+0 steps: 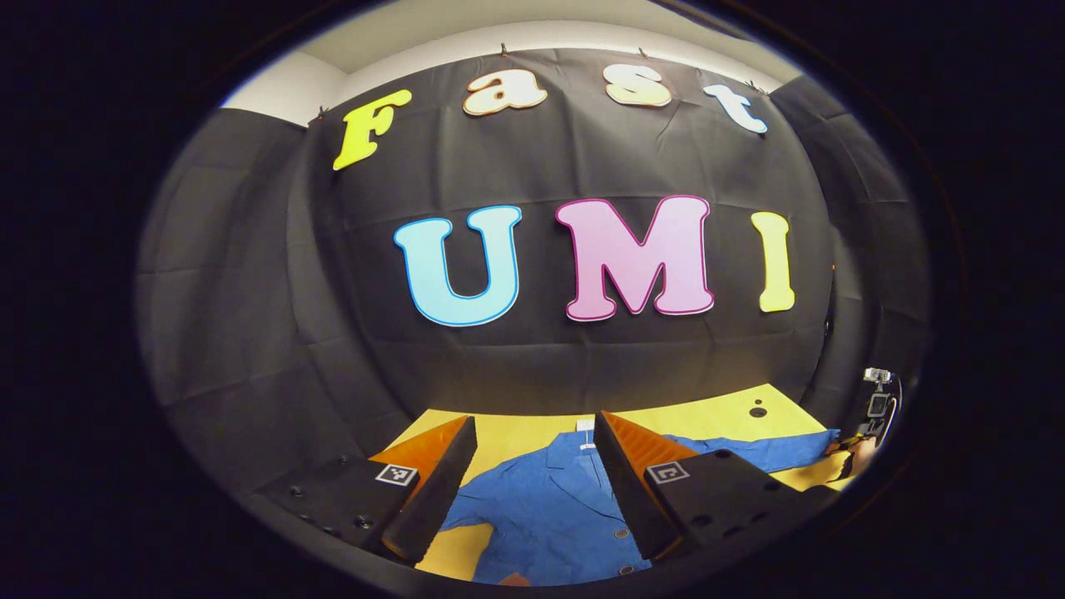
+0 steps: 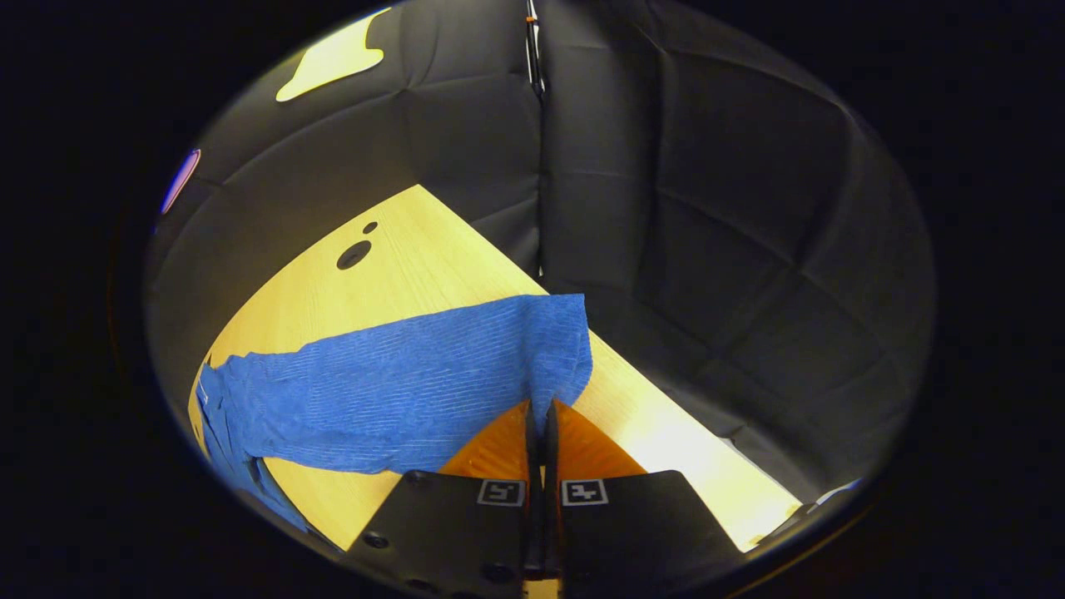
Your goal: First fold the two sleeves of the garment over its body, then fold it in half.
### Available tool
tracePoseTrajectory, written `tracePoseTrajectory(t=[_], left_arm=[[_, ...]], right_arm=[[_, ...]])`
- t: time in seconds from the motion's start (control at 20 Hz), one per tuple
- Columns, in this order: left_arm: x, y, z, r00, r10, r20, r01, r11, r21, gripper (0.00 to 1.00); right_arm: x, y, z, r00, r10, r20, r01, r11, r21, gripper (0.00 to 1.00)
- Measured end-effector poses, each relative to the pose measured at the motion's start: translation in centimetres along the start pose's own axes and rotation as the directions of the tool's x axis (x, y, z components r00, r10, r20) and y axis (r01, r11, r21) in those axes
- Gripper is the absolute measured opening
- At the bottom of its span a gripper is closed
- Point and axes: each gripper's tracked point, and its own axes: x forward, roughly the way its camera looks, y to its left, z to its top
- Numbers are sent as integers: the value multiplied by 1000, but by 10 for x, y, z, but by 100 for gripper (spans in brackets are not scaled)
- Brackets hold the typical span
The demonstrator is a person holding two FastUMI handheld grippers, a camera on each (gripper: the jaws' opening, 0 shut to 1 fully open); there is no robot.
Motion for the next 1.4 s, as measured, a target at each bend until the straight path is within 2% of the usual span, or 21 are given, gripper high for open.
tracePoseTrajectory(t=[0.1, 0.25, 0.4, 0.55, 0.6, 0.75, 0.9, 1.05, 1.25, 1.4], left_arm=[[-6, 4, -1, 1000, 12, 7, -12, 1000, -3, 82], [-16, 6, -3, 1000, 15, 10, -14, 1000, -27, 82], [-28, 11, 0, 999, 0, 34, 1, 1000, -26, 82], [-36, 24, 3, 998, -23, 57, 24, 1000, -13, 82], [-40, 30, 5, 997, -28, 66, 29, 999, -15, 82], [-47, 51, 10, 995, -49, 87, 54, 997, -48, 82], [-58, 78, 14, 992, -54, 115, 62, 996, -65, 82], [-66, 107, 6, 994, -30, 108, 38, 997, -67, 82], [-82, 149, -3, 994, 27, 107, -18, 996, -85, 82], [-92, 180, -15, 991, 89, 102, -77, 991, -110, 82]], right_arm=[[-3, 6, -2, 1000, 21, 12, -20, 998, -53, 2], [-16, 13, 5, 999, 39, 28, -38, 998, -41, 0], [-37, 17, 17, 996, 33, 84, -28, 998, -50, 2], [-71, 29, 23, 986, 39, 165, -25, 996, -86, 0], [-85, 34, 23, 980, 44, 194, -23, 994, -107, 2], [-131, 59, 24, 961, 78, 266, -39, 988, -151, 2], [-182, 107, 23, 934, 156, 322, -91, 974, -209, 2], [-227, 170, 22, 905, 250, 344, -154, 946, -284, 1], [-240, 264, 4, 894, 347, 283, -234, 901, -364, 1], [-245, 347, -24, 875, 430, 223, -304, 845, -440, 2]])
